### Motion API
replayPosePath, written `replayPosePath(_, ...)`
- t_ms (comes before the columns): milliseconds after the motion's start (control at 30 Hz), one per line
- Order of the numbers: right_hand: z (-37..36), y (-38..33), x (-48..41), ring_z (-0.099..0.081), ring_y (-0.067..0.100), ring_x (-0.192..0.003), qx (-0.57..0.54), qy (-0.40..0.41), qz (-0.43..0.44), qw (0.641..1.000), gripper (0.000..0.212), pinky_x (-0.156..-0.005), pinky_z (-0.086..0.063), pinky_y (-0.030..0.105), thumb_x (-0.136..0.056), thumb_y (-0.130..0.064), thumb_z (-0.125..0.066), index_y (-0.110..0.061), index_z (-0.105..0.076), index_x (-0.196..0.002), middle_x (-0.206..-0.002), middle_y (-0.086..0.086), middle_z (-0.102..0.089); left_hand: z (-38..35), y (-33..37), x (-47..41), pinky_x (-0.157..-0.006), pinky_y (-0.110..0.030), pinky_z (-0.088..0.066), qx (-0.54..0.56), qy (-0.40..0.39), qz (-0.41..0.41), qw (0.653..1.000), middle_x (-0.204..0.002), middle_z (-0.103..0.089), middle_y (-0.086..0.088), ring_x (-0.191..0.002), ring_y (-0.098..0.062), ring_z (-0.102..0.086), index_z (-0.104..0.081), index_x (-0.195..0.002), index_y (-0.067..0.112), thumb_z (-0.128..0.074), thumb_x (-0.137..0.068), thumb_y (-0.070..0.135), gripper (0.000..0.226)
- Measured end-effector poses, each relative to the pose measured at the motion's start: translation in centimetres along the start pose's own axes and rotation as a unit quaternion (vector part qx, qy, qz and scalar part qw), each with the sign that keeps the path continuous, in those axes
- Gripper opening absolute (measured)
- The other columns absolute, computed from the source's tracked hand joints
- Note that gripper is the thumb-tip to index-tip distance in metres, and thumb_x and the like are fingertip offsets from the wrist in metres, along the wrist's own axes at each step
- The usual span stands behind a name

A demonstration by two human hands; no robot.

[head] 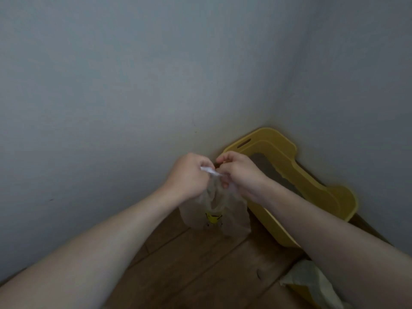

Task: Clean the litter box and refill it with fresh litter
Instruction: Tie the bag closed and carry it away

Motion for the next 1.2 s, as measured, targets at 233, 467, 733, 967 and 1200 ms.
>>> replayPosePath(233,0.9,-1.2,0.6,-0.052,0.013,-0.067,0.149,0.012,0.152,0.977,0.014,-0.063,-0.045,0.027,-0.079,0.001,-0.074,-0.004,-0.061,-0.082,-0.075,0.005,-0.058,-0.7,-1.5,0.4,-0.048,-0.022,-0.035,0.227,-0.145,0.142,0.952,-0.06,-0.06,-0.007,-0.058,-0.02,-0.052,-0.071,-0.064,0.014,-0.055,-0.068,-0.01,0.029)
replayPosePath(467,2.0,-1.1,0.7,-0.051,0.006,-0.057,0.132,0.117,0.155,0.972,0.012,-0.053,-0.043,0.021,-0.083,-0.018,-0.079,-0.014,-0.07,-0.076,-0.064,-0.003,-0.06,-2.4,-1.5,1.2,-0.097,-0.05,-0.047,0.456,-0.203,0.196,0.844,-0.109,-0.065,-0.029,-0.105,-0.042,-0.06,-0.068,-0.111,0.001,-0.033,-0.077,-0.025,0.055)
replayPosePath(733,0.9,-1.5,1.9,-0.065,0.014,-0.071,0.187,0.064,0.197,0.96,0.016,-0.061,-0.051,0.033,-0.089,-0.032,-0.072,-0.019,-0.075,-0.098,-0.081,0.002,-0.071,-2.4,-0.7,0.7,-0.083,-0.036,-0.056,0.55,-0.231,0.183,0.781,-0.1,-0.07,-0.02,-0.087,-0.028,-0.068,-0.071,-0.105,0.001,-0.043,-0.083,-0.011,0.038)
replayPosePath(967,2.8,-1.7,1.5,-0.064,0.018,-0.074,0.099,0.052,0.154,0.982,0.019,-0.071,-0.051,0.035,-0.095,-0.02,-0.064,-0.008,-0.078,-0.089,-0.084,0.014,-0.073,0.4,-1.7,0.1,-0.062,-0.017,-0.053,0.548,-0.246,0.164,0.783,-0.082,-0.07,-0.009,-0.068,-0.012,-0.061,-0.077,-0.093,0.002,-0.063,-0.076,0.004,0.023)
replayPosePath(1200,3.5,-3.8,1.6,-0.071,0.013,-0.084,0.124,-0.023,0.21,0.969,0.023,-0.072,-0.056,0.028,-0.1,-0.017,-0.055,-0.018,-0.076,-0.09,-0.085,0.0,-0.076,3.0,-2.2,-0.8,-0.054,-0.025,-0.046,0.414,-0.098,0.141,0.894,-0.058,-0.064,-0.002,-0.053,-0.011,-0.054,-0.07,-0.074,0.006,-0.076,-0.059,0.013,0.017)
Point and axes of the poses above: each hand's wrist, its own x-axis away from the middle knuckle, its own z-axis out of the back of the hand, y = z × x, the point moved 6 cm from there along -x, towards the middle knuckle
